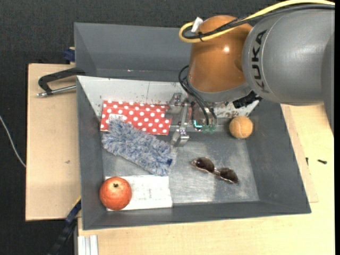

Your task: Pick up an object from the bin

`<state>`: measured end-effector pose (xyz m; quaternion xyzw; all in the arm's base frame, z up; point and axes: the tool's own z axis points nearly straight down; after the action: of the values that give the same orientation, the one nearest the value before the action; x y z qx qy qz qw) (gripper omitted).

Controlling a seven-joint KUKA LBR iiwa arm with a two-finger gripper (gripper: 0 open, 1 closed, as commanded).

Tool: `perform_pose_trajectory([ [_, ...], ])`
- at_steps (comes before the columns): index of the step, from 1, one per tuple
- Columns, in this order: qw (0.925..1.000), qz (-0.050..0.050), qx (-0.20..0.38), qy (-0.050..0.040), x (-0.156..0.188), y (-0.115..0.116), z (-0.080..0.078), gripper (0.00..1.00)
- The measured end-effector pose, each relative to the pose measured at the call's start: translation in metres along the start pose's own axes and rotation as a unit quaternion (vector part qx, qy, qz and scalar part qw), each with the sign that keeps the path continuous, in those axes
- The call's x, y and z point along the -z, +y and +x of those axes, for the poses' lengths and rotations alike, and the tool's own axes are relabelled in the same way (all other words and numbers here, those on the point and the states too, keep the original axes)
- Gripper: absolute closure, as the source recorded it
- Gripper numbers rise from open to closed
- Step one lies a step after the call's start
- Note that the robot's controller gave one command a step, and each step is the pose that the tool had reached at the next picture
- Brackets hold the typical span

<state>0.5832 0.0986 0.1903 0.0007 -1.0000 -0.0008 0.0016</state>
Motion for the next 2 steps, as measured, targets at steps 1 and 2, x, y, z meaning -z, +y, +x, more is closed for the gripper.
perform_pose_trajectory([
  [1,1.0,0.0,-0.001,-0.0026,0.002,0.0,-0.001,0.0],
  [2,0.9998,0.0,0.021,-0.004,-0.08,0.02,0.022,0.0],
])
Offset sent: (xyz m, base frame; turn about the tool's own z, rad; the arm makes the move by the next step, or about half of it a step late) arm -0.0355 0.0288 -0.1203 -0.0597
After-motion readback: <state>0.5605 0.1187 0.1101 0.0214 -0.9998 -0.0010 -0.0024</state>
